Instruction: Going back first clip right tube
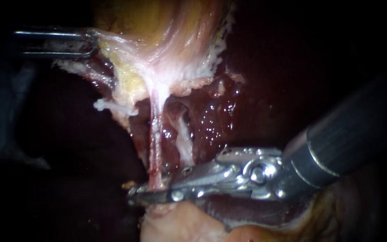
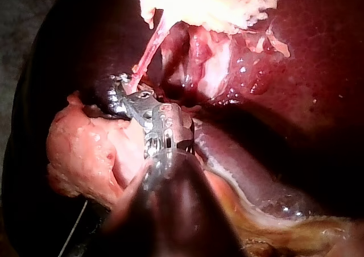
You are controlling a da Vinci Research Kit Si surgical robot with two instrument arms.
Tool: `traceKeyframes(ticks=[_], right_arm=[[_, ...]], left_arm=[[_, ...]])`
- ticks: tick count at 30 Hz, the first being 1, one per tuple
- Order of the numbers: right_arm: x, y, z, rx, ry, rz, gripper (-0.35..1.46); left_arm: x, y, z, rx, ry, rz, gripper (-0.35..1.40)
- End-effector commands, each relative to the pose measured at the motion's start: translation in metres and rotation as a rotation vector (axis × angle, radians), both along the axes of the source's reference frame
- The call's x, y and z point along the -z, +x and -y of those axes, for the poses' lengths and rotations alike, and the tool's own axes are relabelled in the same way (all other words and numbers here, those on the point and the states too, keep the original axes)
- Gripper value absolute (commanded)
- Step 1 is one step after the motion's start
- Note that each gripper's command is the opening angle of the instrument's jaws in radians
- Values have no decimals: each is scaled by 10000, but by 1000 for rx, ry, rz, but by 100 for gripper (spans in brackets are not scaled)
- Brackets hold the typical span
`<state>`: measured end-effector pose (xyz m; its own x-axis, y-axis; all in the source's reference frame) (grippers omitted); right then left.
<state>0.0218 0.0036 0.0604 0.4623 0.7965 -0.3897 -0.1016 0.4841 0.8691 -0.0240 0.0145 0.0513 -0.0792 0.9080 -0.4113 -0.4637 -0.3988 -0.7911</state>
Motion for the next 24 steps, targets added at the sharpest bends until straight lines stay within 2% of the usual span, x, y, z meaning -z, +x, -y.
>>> traceKeyframes(ticks=[1,2,3,4,5,6,8,14,17,20,24], right_arm=[[0,0,0,0,1,0,-35],[0,0,0,-6,0,-4,-35],[0,0,0,1,-19,-19,-27],[-1,1,0,10,-53,-45,-10],[-3,2,0,5,-73,-70,14],[-4,3,-1,-3,-72,-82,28],[-6,4,-3,-11,-71,-95,39],[-14,2,-7,-11,-97,-102,46],[-21,1,-11,-28,-149,-100,48],[-27,-2,-16,-25,-218,-101,48],[-36,-9,-22,-10,-326,-77,50]], left_arm=[[0,0,0,0,0,0,-35],[0,0,0,0,0,0,-35],[0,0,0,0,0,0,-35],[0,0,0,0,0,0,-35],[0,0,0,0,0,0,-35],[0,0,0,0,0,0,-35],[0,0,0,0,0,-1,-35],[0,0,0,1,-1,-1,-35],[0,0,0,1,-1,-1,-35],[0,0,0,1,-1,-1,-35],[0,0,1,1,-1,-1,-35]])
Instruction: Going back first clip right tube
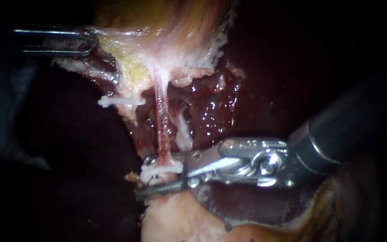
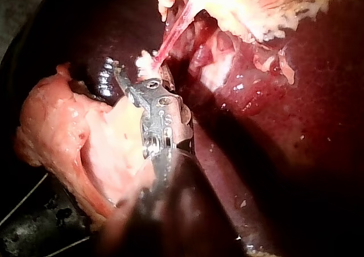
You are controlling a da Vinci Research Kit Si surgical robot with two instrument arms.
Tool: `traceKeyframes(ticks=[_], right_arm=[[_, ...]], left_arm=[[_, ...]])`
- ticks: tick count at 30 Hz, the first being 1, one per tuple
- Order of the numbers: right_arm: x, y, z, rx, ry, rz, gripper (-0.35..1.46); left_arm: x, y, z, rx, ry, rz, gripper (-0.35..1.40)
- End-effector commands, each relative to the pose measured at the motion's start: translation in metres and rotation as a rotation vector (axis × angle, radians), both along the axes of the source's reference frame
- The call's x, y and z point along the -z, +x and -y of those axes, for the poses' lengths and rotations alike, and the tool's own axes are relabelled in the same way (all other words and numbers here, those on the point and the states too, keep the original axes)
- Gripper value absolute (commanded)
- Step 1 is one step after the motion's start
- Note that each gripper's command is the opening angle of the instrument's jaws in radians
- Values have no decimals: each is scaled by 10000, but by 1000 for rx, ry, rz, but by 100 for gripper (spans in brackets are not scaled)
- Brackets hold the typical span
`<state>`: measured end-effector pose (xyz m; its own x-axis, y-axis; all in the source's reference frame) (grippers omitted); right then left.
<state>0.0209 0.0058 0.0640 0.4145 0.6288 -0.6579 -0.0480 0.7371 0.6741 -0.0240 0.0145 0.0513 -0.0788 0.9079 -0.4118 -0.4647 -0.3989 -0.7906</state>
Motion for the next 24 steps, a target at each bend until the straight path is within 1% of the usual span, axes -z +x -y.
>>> traceKeyframes(ticks=[1,3,5,7,9,13,20,24], right_arm=[[-3,-3,-2,7,-25,5,50],[-6,-9,-5,18,-58,1,50],[-9,-16,-7,20,-83,0,50],[-9,-26,-9,25,-119,-4,50],[-6,-36,-11,30,-134,-8,50],[6,-67,-20,50,-188,-21,50],[32,-124,-45,62,-266,-27,50],[41,-147,-57,66,-293,-27,50]], left_arm=[[0,0,0,0,0,0,-35],[0,0,0,0,0,0,-35],[0,0,0,0,0,0,-35],[0,0,0,0,0,0,-35],[0,1,0,-1,0,0,-35],[0,1,0,-1,0,0,-35],[0,1,0,-1,0,0,-35],[0,1,0,-1,0,0,-35]])
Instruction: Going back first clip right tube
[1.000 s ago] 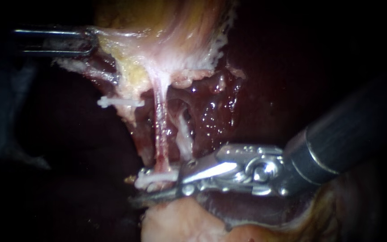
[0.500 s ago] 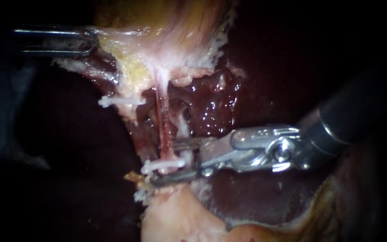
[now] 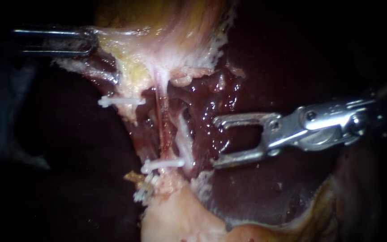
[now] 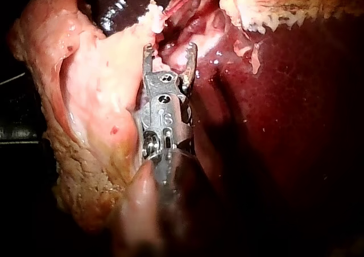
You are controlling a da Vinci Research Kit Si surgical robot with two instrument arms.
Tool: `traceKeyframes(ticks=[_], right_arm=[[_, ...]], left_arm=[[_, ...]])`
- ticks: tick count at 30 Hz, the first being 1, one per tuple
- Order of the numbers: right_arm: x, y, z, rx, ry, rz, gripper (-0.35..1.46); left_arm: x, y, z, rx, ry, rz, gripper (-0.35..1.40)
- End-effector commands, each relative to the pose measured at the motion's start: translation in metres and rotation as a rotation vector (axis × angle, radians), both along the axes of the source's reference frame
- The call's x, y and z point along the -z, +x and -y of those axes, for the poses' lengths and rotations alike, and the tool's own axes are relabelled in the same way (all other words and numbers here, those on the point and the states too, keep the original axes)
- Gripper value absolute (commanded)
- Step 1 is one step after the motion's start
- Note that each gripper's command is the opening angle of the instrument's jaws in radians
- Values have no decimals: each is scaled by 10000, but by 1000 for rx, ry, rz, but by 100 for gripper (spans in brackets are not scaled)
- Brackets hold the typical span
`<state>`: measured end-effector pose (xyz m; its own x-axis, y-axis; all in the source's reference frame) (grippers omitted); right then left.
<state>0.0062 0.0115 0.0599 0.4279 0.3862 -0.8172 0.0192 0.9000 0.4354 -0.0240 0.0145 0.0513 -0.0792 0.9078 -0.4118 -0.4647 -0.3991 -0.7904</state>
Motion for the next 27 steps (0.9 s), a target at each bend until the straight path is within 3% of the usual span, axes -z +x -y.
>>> traceKeyframes(ticks=[1,11,21,27], right_arm=[[1,-4,-2,3,-7,-1,50],[0,-21,-4,16,-28,-8,50],[0,-23,-4,17,-29,-8,50],[0,-23,-4,17,-29,-8,50]], left_arm=[[0,0,0,0,0,0,-35],[-7,-4,1,2,-4,-2,-35],[-47,-37,13,-8,-17,-2,-35],[-55,-40,16,-15,-19,-5,-35]])
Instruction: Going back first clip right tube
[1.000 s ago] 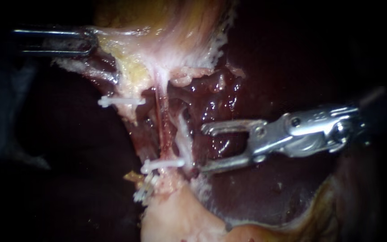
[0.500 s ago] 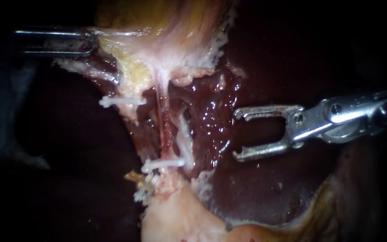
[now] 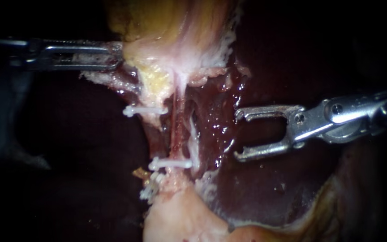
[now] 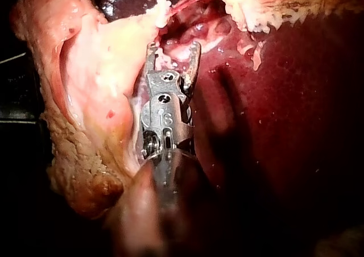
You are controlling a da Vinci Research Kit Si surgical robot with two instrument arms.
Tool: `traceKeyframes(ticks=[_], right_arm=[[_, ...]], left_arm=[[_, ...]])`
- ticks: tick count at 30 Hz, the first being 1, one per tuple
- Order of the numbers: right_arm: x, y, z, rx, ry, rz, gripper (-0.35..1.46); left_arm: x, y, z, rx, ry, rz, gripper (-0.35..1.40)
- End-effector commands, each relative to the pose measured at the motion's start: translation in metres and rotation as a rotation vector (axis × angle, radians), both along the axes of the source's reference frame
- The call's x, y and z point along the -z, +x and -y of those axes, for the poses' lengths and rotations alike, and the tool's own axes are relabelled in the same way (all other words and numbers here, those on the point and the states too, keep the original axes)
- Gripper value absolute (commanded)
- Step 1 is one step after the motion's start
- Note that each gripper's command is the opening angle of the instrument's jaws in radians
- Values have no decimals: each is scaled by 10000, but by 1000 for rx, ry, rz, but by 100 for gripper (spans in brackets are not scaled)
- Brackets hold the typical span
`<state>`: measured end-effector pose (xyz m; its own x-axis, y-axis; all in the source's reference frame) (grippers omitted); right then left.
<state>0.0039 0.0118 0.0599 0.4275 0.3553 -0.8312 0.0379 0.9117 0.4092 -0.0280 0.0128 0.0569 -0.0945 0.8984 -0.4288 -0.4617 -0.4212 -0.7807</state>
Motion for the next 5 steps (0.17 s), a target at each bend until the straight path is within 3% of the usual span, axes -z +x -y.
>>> traceKeyframes(ticks=[1,5], right_arm=[[0,0,0,0,0,0,50],[0,0,0,0,0,0,50]], left_arm=[[1,0,-1,0,1,-1,-35],[2,2,-1,-1,2,0,-35]])
